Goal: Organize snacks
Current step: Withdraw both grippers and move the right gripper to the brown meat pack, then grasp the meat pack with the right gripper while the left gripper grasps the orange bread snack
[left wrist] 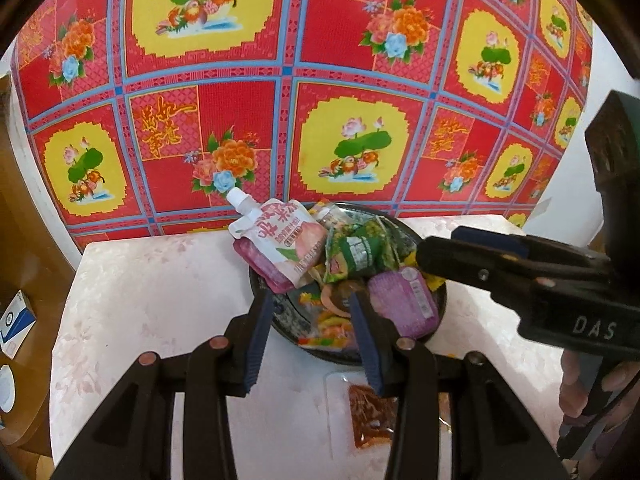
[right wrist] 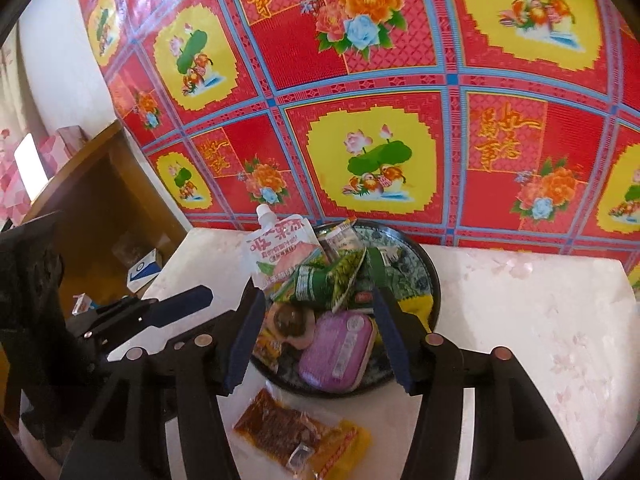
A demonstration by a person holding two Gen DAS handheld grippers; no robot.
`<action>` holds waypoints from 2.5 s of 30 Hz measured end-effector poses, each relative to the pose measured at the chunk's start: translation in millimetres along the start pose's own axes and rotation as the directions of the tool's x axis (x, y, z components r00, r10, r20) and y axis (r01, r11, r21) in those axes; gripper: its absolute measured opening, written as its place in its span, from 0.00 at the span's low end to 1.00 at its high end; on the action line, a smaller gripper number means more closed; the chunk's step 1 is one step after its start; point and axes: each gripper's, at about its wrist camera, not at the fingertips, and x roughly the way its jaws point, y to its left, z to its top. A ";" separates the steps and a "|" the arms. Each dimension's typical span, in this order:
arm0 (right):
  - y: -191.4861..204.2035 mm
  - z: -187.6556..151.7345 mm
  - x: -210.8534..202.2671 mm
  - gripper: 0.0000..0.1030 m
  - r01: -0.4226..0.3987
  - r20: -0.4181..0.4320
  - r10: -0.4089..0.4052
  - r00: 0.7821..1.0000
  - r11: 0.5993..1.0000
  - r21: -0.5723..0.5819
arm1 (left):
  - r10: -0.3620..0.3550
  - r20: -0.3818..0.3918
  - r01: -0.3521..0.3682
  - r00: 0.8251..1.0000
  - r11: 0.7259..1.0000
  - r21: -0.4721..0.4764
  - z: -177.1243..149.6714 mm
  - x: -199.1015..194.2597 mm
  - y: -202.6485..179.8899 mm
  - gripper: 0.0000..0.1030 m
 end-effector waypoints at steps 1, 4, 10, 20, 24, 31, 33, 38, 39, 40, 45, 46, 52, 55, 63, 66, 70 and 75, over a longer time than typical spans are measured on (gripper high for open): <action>-0.1 -1.3 -2.5 0.56 0.001 -0.001 -0.001 1.000 1.000 0.000 | 0.000 0.000 0.000 1.000 1.000 0.001 -0.7 -1.8 -0.9 0.41; -2.0 -9.3 -12.6 0.56 0.008 -0.004 -0.008 1.000 1.000 0.011 | -0.005 0.000 0.005 1.000 1.000 -0.001 -5.1 -6.9 -3.6 0.42; -6.1 -25.0 -24.0 0.56 0.021 -0.029 -0.020 0.999 0.999 0.030 | -0.006 -0.008 0.006 1.000 1.000 0.003 -16.5 -15.2 -8.6 0.43; -13.2 -55.8 -34.8 0.56 0.035 -0.083 -0.030 0.996 0.997 0.065 | -0.021 -0.039 0.021 0.999 1.000 0.005 -33.7 -28.4 -12.2 0.43; -16.1 -67.6 -35.2 0.56 0.028 -0.105 -0.019 0.994 0.996 0.083 | -0.011 -0.065 0.011 0.998 1.000 0.007 -43.9 -26.6 -12.1 0.43; -20.3 -84.2 -23.9 0.51 -0.003 -0.163 0.025 0.986 0.991 0.132 | -0.005 -0.107 0.004 0.994 1.000 -0.004 -59.4 -20.7 -9.2 0.43; -21.0 -87.7 -19.8 0.46 -0.009 -0.177 0.035 0.984 0.989 0.145 | -0.007 -0.117 0.006 0.993 1.000 -0.005 -62.6 -18.8 -9.0 0.43; -22.7 -93.5 -8.7 0.40 -0.024 -0.204 0.062 0.977 0.983 0.184 | -0.011 -0.134 0.011 0.991 1.000 -0.007 -66.8 -13.6 -9.7 0.43; -23.4 -93.7 -8.2 0.40 -0.028 -0.200 0.067 0.978 0.981 0.191 | -0.014 -0.136 0.013 0.991 1.000 -0.007 -67.5 -12.7 -10.0 0.43; -23.6 -93.6 -7.2 0.40 -0.029 -0.197 0.069 0.978 0.980 0.197 | -0.017 -0.138 0.016 0.990 1.000 -0.007 -67.9 -11.8 -10.5 0.43; -23.9 -92.8 -1.8 0.34 -0.056 -0.187 0.101 0.977 0.972 0.229 | -0.040 -0.152 0.040 0.988 0.999 -0.004 -72.5 -7.8 -13.2 0.43; -23.3 -92.3 -1.2 0.34 -0.057 -0.185 0.101 0.977 0.972 0.229 | -0.049 -0.154 0.049 0.987 0.999 -0.004 -73.4 -7.6 -14.0 0.43; -29.2 -91.6 7.0 0.13 -0.081 -0.176 0.133 0.975 0.959 0.273 | -0.058 -0.157 0.059 0.986 0.998 0.002 -76.5 -8.7 -16.4 0.43; -37.6 -93.1 4.7 0.04 -0.132 -0.144 0.188 0.971 0.935 0.329 | -0.085 -0.161 0.082 0.983 0.996 -0.027 -76.8 -10.5 -12.7 0.43; -44.9 -93.0 -18.0 0.02 -0.128 -0.080 0.163 0.983 0.935 0.330 | -0.160 -0.163 0.152 0.974 0.987 -0.056 -81.8 -27.2 -17.0 0.43; -45.0 -95.0 -27.7 0.02 -0.115 -0.070 0.143 0.987 0.944 0.309 | -0.197 -0.177 0.188 0.964 0.980 -0.064 -86.2 -35.1 -22.7 0.43; -47.2 -101.2 -39.7 0.02 -0.097 -0.061 0.120 0.991 0.950 0.296 | -0.212 -0.186 0.208 0.959 0.977 -0.041 -91.5 -47.1 -32.9 0.44; -52.0 -109.6 -54.1 0.02 -0.085 -0.051 0.105 0.993 0.951 0.297 | -0.253 -0.204 0.258 0.946 0.966 -0.004 -100.0 -63.3 -47.8 0.54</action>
